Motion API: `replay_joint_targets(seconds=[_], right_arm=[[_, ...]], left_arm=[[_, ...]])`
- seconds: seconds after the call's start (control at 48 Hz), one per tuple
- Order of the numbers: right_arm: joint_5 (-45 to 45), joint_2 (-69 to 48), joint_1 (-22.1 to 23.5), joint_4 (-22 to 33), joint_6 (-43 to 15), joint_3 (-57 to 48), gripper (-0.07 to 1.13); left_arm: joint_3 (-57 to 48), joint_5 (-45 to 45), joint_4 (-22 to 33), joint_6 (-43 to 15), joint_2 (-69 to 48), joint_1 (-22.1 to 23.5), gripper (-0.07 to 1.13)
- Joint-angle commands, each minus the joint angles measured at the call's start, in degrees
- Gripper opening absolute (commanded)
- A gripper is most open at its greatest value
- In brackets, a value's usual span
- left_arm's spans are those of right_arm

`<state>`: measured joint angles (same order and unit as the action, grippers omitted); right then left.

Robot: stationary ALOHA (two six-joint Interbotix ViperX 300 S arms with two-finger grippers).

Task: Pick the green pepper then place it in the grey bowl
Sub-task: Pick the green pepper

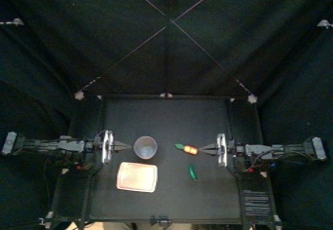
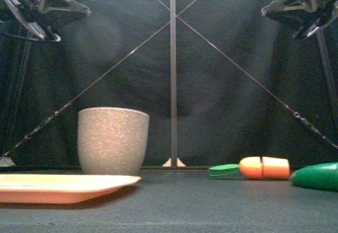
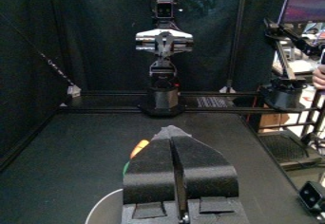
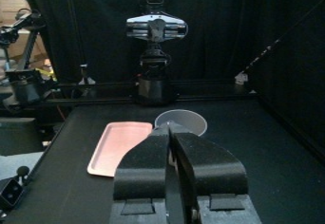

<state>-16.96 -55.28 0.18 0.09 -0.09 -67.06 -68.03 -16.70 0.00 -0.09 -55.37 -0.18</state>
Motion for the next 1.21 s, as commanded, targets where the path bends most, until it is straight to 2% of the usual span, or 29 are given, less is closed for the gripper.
replay_joint_targets(seconds=[0.021, 0.229, 0.333, 0.396, 0.5, 0.646, 0.75, 0.896, 1.208], right_arm=[[0.4, 1.1, -0.2, -2.1, -1.1, 0.3, 0.12], [7.0, 2.7, 0.5, -12.2, -5.4, 0.4, 0.13], [11.4, 4.0, -0.1, -14.9, -7.9, 0.1, 0.15], [13.9, 5.3, -1.0, -16.3, -9.7, 0.2, 0.2], [15.7, 8.1, -3.9, -17.9, -13.0, 0.2, 0.39], [15.7, 14.2, -7.6, -19.9, -19.2, 0.4, 0.83], [15.7, 18.2, -9.0, -19.8, -23.4, 0.6, 1.06], [17.0, 22.1, -9.7, -20.4, -28.7, 0.9, 1.04], [27.1, 27.0, -9.1, -21.4, -42.7, 3.0, 1.04]], left_arm=[[1.3, 3.7, 0.2, 0.1, 0.4, -0.2, 0.1], [1.6, 9.0, 0.1, 0.1, 0.4, -0.4, 0.1], [1.4, 10.5, 0.1, 0.1, 0.4, -0.6, 0.1], [1.2, 11.3, 0.1, 0.1, 0.4, -0.7, 0.1], [0.9, 11.8, 0.1, 0.1, 0.4, -1.1, 0.1], [0.7, 11.8, 0.1, 0.0, 0.4, -1.9, 0.1], [0.7, 11.8, 0.0, 0.0, 0.4, -2.7, 0.1], [0.6, 11.8, 0.1, 0.0, 0.4, -3.5, 0.1], [-0.6, 11.5, 0.1, 0.0, 0.4, -5.2, 0.1]])
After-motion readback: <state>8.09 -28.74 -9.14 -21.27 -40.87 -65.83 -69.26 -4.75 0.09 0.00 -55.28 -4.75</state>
